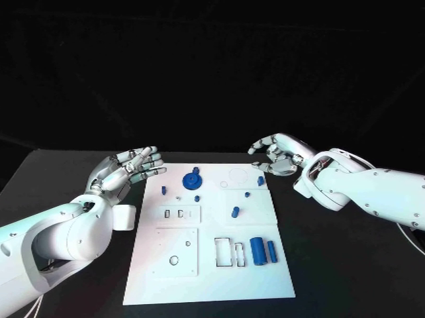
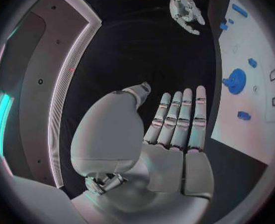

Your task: Assemble the parts on the task board

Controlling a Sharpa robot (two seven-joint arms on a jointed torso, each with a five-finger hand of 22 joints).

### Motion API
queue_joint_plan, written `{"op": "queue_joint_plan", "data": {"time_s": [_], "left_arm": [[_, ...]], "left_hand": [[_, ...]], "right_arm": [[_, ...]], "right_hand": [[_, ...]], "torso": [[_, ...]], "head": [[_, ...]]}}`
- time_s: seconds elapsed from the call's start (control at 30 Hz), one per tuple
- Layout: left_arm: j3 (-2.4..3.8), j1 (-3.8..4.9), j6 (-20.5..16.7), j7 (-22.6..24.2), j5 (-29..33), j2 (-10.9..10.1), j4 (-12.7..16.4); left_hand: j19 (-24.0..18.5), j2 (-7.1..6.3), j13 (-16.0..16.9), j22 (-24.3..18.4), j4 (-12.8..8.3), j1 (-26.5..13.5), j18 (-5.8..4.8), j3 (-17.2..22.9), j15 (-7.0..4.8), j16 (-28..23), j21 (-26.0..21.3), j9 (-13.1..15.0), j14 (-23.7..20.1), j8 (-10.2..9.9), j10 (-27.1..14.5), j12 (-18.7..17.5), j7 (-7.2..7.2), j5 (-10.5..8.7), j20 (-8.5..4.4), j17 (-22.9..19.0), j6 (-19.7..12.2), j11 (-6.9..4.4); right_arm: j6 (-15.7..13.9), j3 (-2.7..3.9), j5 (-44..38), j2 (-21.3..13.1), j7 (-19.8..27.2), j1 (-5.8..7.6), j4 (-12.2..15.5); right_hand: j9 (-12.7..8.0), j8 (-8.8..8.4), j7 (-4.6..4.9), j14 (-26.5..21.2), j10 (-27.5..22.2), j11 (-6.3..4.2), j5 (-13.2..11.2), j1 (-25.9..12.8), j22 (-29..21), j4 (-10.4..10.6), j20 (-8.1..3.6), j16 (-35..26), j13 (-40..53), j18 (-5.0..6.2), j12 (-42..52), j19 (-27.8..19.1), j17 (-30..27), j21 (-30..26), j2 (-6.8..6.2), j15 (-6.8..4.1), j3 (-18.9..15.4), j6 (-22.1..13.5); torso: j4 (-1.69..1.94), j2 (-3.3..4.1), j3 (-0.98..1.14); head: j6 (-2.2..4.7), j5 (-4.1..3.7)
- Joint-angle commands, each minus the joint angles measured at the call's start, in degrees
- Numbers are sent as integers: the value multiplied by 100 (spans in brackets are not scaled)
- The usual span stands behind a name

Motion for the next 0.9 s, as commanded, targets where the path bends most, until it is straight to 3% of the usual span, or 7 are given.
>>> {"op": "queue_joint_plan", "data": {"time_s": [0.03, 0.17, 0.37, 0.4, 0.63, 0.9], "left_arm": [[3, -12, 154, 29, 15, 32, -6], [3, -40, 179, 26, 19, 66, -26], [2, -63, 200, 26, 22, 97, -56], [2, -65, 204, 26, 22, 101, -60], [2, -75, 216, 29, 21, 110, -69], [3, -79, 206, 38, 20, 86, -60]], "left_hand": [[-19, 25, -2, -6, 1, 19, 63, 29, 10, -39, -7, -5, -26, -34, 10, -23, 348, 7, 18, 5, -20, 26], [-19, 31, -1, -8, -5, 23, 63, 38, 9, -41, -6, -4, -24, -32, 16, -25, 340, 7, 18, 7, -12, 21], [-19, 31, -1, -8, -5, 23, 63, 38, 9, -41, -6, -4, -24, -32, 16, -25, 340, 7, 18, 7, -12, 21], [-19, 31, -1, -8, -5, 23, 63, 38, 9, -41, -6, -4, -24, -32, 16, -25, 340, 7, 18, 7, -12, 21], [-20, 31, -1, -8, -7, 21, 63, 39, 8, -42, -6, -4, -24, -34, 17, -27, 339, 7, 18, 8, -10, 20], [-20, 31, -1, -8, -7, 21, 63, 39, 8, -42, -6, -4, -24, -34, 17, -27, 339, 7, 18, 8, -10, 20]], "right_arm": [[346, -4, 44, -78, 383, -58, -95], [436, -7, -34, -133, 376, -185, -248], [563, -8, -109, -55, 295, -340, -448], [576, -8, -115, -43, 285, -357, -469], [657, -11, -132, 67, 227, -449, -655], [704, -14, -115, 153, 178, -507, -796]], "right_hand": [[-13, -52, 16, 426, 46, 34, 36, 18, 146, -46, 18, -11, 854, 47, -20, 3, 730, -1, -41, 48, 6, 0], [-35, -132, 34, 425, 39, 48, 74, 24, 144, -80, 26, -12, 848, 49, -27, -2, 732, -9, -49, 58, 10, -67], [-61, -234, 57, 428, 21, 70, 68, -2, 140, -95, 41, -10, 829, 51, -44, -7, 743, -19, -56, 77, -13, -159], [-70, -274, 67, 426, 11, 79, 69, 0, 135, -105, 47, -12, 820, 52, -53, -12, 737, -26, -53, 84, -16, -203], [-85, -351, 88, 429, -7, 98, 74, -1, 149, -121, 61, -9, 804, 49, -68, -4, 751, -21, -39, 101, -26, -285], [-89, -381, 97, 431, -10, 106, 73, -12, 150, -123, 68, -6, 802, 50, -70, -4, 761, -22, -41, 108, -39, -318]], "torso": [[-21, -13, 48], [-15, -16, 80], [7, -7, 105], [17, -6, 97], [51, 4, 102], [32, 3, 96]], "head": [[6, -44], [-2, -6], [-16, 10], [-18, 10], [-22, 2], [-55, 12]]}}
